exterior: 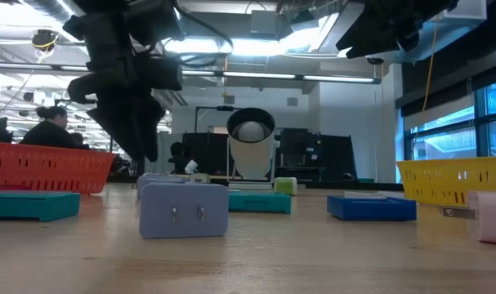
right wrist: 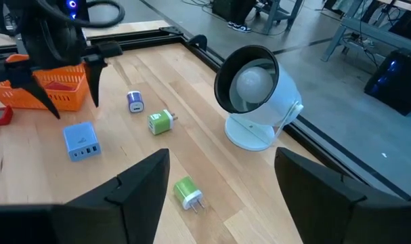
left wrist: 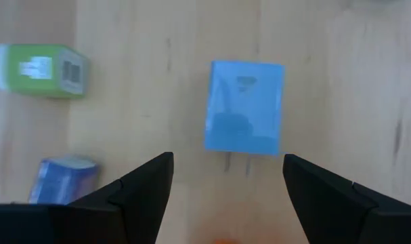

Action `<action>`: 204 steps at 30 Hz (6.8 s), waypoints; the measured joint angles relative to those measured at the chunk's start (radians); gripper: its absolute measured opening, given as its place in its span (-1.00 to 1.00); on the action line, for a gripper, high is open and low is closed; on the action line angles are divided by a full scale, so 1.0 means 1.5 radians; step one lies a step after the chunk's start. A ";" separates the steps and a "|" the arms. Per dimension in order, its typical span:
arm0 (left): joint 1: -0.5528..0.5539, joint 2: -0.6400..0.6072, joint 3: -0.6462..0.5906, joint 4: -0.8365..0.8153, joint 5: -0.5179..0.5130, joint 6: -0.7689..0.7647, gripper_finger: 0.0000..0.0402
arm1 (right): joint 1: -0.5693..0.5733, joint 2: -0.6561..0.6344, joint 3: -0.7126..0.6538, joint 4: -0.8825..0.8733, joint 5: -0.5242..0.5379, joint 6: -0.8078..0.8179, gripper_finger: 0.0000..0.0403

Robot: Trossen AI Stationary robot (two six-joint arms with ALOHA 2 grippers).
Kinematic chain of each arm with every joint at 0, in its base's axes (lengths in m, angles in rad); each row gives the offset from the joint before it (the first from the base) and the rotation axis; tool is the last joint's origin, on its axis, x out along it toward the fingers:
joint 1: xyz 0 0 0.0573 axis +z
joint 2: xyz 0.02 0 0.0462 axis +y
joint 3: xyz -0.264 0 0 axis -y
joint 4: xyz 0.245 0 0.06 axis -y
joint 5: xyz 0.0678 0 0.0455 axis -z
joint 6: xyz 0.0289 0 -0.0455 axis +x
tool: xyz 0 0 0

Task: Pick & Place Office items
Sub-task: Put the top purple charger adapter into the yellow basket

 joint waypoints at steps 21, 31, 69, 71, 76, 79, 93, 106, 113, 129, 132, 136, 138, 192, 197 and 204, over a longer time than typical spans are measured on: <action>0.013 0.081 0.000 0.066 0.062 -0.004 0.38 | 0.000 0.000 0.000 0.000 -0.029 -0.014 0.33; 0.013 0.108 0.000 0.101 0.054 -0.002 0.38 | 0.000 0.000 0.000 0.000 -0.034 -0.014 0.33; 0.013 0.135 0.137 -0.001 0.295 0.070 0.06 | 0.000 0.000 0.000 0.047 -0.036 -0.133 0.33; 0.024 0.134 0.161 -0.013 0.328 0.081 0.06 | 0.000 0.000 0.000 0.070 -0.053 -0.184 0.33; 0.067 0.134 0.210 -0.017 0.515 0.086 0.06 | 0.000 0.000 0.000 0.133 -0.091 -0.310 0.33; 0.101 0.134 0.227 -0.004 0.635 0.086 0.06 | 0.000 0.000 0.000 0.154 -0.092 -0.371 0.33; 0.207 0.119 0.236 0.266 0.851 -0.032 0.06 | -0.005 0.000 0.000 0.284 -0.287 -0.415 0.33; 0.209 0.119 0.236 0.283 0.852 -0.038 0.08 | -0.088 0.076 0.055 0.273 -0.411 -0.430 0.33; 0.209 0.119 0.236 0.283 0.855 -0.038 0.08 | -0.089 0.134 0.147 0.218 -0.447 -0.458 0.33; 0.207 0.119 0.235 0.283 0.858 -0.037 0.08 | -0.112 0.200 0.193 0.221 -0.506 -0.466 0.33; 0.207 0.119 0.235 0.283 0.858 -0.037 0.08 | -0.112 0.215 0.203 0.229 -0.515 -0.470 0.33; 0.207 0.119 0.235 0.283 0.861 -0.037 0.08 | -0.112 0.239 0.220 0.235 -0.523 -0.479 0.33; 0.207 0.119 0.235 0.283 0.864 -0.037 0.08 | -0.115 0.255 0.231 0.240 -0.524 -0.485 0.33; 0.227 0.071 0.237 0.293 0.797 -0.041 0.17 | -0.134 0.226 0.241 0.219 -0.496 -0.568 -0.40; 0.234 0.050 0.236 0.288 0.761 -0.032 0.17 | -0.136 0.223 0.241 0.220 -0.491 -0.575 -0.40; 0.234 0.030 0.234 0.264 0.681 0.002 0.18 | -0.136 0.220 0.241 0.207 -0.466 -0.589 -0.40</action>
